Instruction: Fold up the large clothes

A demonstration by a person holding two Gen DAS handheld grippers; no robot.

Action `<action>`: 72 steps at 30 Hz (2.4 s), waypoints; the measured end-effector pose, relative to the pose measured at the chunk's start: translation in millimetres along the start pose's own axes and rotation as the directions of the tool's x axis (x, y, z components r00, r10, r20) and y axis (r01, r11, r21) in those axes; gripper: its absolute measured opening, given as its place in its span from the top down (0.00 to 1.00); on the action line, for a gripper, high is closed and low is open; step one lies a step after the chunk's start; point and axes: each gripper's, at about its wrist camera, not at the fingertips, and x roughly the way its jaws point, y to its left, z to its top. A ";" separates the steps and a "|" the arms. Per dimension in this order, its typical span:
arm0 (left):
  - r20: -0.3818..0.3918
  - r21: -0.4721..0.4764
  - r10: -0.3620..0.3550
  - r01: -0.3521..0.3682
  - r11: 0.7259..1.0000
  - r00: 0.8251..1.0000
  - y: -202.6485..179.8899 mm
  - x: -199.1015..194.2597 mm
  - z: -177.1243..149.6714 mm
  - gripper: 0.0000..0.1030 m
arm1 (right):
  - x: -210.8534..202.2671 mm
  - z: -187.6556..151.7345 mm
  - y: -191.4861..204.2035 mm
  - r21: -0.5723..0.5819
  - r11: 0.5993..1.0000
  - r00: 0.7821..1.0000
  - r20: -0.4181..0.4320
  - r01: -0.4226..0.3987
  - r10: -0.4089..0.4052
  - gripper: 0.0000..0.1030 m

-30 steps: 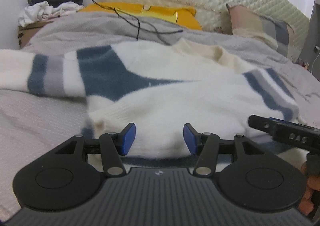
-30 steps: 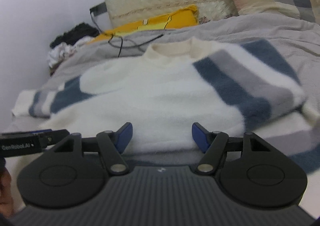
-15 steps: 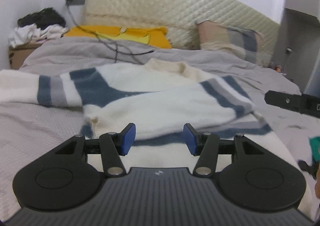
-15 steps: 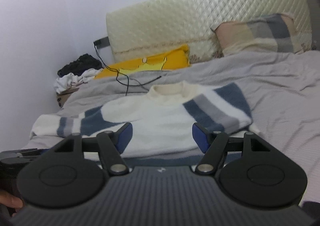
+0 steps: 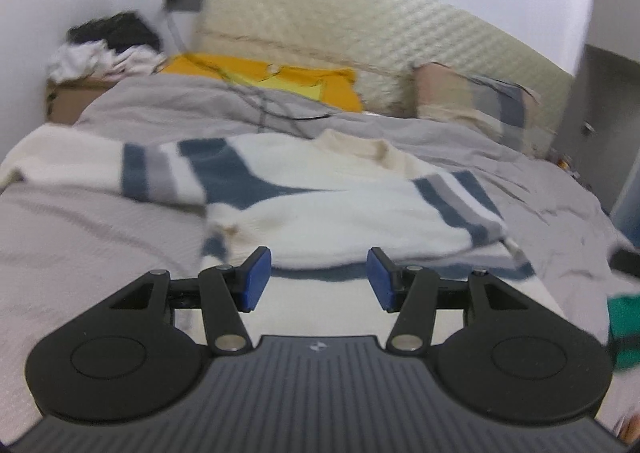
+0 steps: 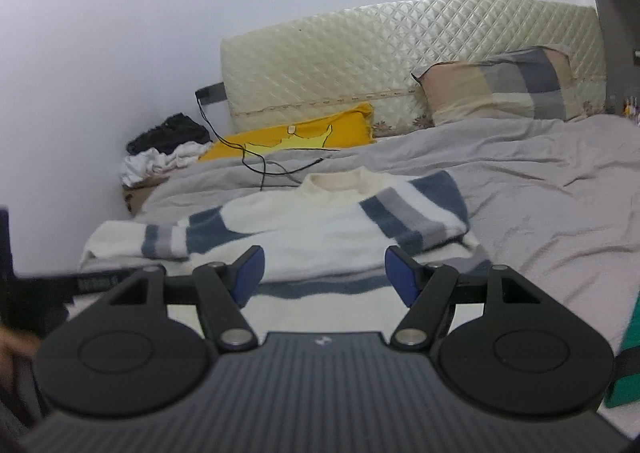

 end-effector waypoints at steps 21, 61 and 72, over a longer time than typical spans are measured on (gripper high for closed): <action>-0.085 -0.458 0.316 -0.319 0.830 0.945 277.4 41.0 103.4 0.36 | 76.6 -26.2 2.7 0.019 0.989 0.977 -0.157 -0.145 0.146 0.08; 0.196 -0.351 0.473 -0.388 0.852 0.859 336.5 114.8 212.6 0.90 | 167.5 -30.1 3.5 0.065 0.997 0.963 -0.263 -0.045 0.061 0.08; 0.345 0.169 0.272 -0.345 0.923 0.898 111.5 79.5 285.3 0.91 | 107.8 0.1 -17.1 0.075 0.996 0.990 -0.122 -0.057 0.066 0.08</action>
